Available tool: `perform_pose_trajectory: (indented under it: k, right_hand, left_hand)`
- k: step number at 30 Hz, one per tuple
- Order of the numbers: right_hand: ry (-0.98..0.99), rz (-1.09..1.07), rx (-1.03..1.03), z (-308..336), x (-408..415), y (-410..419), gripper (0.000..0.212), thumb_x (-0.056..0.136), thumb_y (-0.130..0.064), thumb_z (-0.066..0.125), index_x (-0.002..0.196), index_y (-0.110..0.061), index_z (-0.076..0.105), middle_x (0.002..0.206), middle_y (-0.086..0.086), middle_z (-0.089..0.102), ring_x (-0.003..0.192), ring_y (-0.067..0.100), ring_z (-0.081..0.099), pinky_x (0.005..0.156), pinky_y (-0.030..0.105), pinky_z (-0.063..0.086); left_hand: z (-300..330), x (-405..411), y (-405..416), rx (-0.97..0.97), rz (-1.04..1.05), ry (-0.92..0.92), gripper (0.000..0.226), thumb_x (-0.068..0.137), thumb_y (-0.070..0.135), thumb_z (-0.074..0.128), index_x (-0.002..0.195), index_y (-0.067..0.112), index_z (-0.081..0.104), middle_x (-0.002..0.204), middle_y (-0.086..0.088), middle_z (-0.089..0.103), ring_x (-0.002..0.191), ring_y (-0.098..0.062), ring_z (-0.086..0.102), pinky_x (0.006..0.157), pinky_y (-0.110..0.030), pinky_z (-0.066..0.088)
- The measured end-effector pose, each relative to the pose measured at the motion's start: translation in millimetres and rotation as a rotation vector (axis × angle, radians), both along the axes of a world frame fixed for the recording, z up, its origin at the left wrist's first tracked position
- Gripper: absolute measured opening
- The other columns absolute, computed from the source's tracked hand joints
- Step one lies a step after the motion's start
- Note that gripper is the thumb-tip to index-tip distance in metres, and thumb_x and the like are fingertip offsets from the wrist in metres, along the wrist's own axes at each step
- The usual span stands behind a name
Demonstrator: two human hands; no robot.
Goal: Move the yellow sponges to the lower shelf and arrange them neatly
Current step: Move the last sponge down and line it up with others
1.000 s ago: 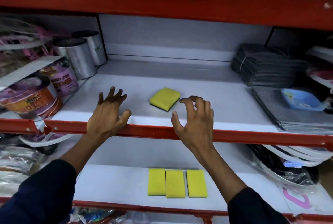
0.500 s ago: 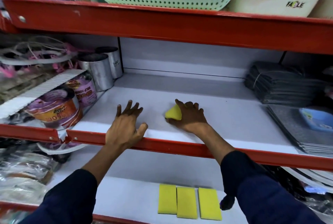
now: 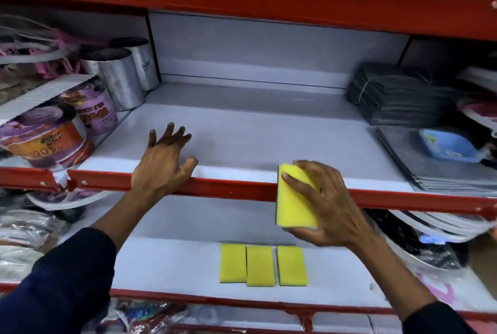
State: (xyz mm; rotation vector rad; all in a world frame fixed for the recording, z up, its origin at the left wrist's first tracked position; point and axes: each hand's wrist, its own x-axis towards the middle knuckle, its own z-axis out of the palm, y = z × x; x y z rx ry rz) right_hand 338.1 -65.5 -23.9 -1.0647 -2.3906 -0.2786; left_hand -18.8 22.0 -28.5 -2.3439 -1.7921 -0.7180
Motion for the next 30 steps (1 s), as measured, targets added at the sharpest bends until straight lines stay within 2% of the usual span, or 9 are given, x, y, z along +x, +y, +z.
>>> perform_pose_trajectory:
  k: [4,6,11,17,22,26,28,30]
  right_hand:
    - [-0.114,0.044,-0.056,-55,37,-30,0.09,0.071,-0.064,0.067,0.145,-0.024,0.036,0.146,0.011,0.039,0.135,0.03,0.038,0.115,0.043,0.022]
    - [-0.12,0.028,-0.151,-82,49,-39,0.09,0.071,-0.063,0.067,0.145,-0.022,0.036,0.146,0.01,0.04,0.136,0.028,0.038,0.114,0.045,0.024]
    - [-0.089,-0.146,-0.414,-145,74,-39,0.094,0.075,-0.058,0.065,0.15,-0.017,0.025,0.153,0.006,0.035,0.141,0.025,0.032,0.114,0.051,0.03]
    - [-0.136,-0.389,-0.691,-212,102,-17,0.109,0.06,-0.056,0.066,0.15,-0.018,0.018,0.152,0.008,0.036,0.142,0.033,0.031,0.114,0.056,0.031]
    - [-0.187,-0.442,-0.81,-235,101,-11,0.11,0.062,-0.046,0.066,0.152,-0.012,0.011,0.157,0.008,0.025,0.149,0.031,0.012,0.122,0.051,0.015]
    - [-0.188,-0.425,-0.886,-240,99,-14,0.11,0.066,-0.042,0.062,0.152,-0.01,0.002,0.163,0.007,0.01,0.151,0.029,0.003,0.123,0.045,0.009]
    - [-0.173,-0.412,-0.899,-241,98,-16,0.112,0.064,-0.045,0.055,0.152,-0.009,-0.004,0.163,0.005,0.0,0.151,0.025,-0.003,0.123,0.042,0.008]
    - [-0.127,-0.399,-0.889,-240,99,-17,0.116,0.06,-0.057,0.046,0.151,-0.009,-0.006,0.16,-0.002,-0.006,0.146,0.015,-0.009,0.122,0.037,0.006]
  left_hand:
    - [-2,1,1,-0.007,-0.007,0.005,0.079,0.08,0.052,0.025,0.143,0.009,0.046,0.157,-0.012,0.038,0.153,-0.022,0.016,0.125,-0.05,0.003]
    - [-2,1,1,-0.006,-0.008,0.005,0.079,0.081,0.052,0.024,0.143,0.009,0.046,0.157,-0.012,0.038,0.153,-0.021,0.016,0.125,-0.05,0.003]
    - [-2,1,1,-0.011,-0.001,0.012,0.078,0.081,0.051,0.024,0.142,0.009,0.047,0.157,-0.012,0.039,0.153,-0.021,0.017,0.125,-0.048,0.002]
    - [1,2,0,-0.032,0.014,0.006,0.076,0.08,0.048,0.027,0.141,0.009,0.048,0.156,-0.011,0.04,0.152,-0.02,0.018,0.126,-0.051,0.005]
    - [0,2,-2,-0.037,0.01,0.013,0.075,0.08,0.048,0.027,0.14,0.01,0.049,0.156,-0.01,0.041,0.152,-0.019,0.02,0.125,-0.048,0.005]
    - [1,2,-4,-0.037,-0.002,0.034,0.073,0.082,0.049,0.026,0.142,0.012,0.048,0.157,-0.008,0.04,0.152,-0.021,0.02,0.125,-0.052,0.009]
    - [1,2,-9,-0.044,-0.012,0.018,0.072,0.085,0.05,0.024,0.144,0.014,0.045,0.158,-0.007,0.038,0.152,-0.022,0.018,0.125,-0.054,0.009]
    - [-1,6,-18,-0.023,-0.036,-0.016,0.068,0.09,0.049,0.024,0.147,0.016,0.041,0.159,-0.007,0.036,0.153,-0.023,0.016,0.125,-0.055,0.009]
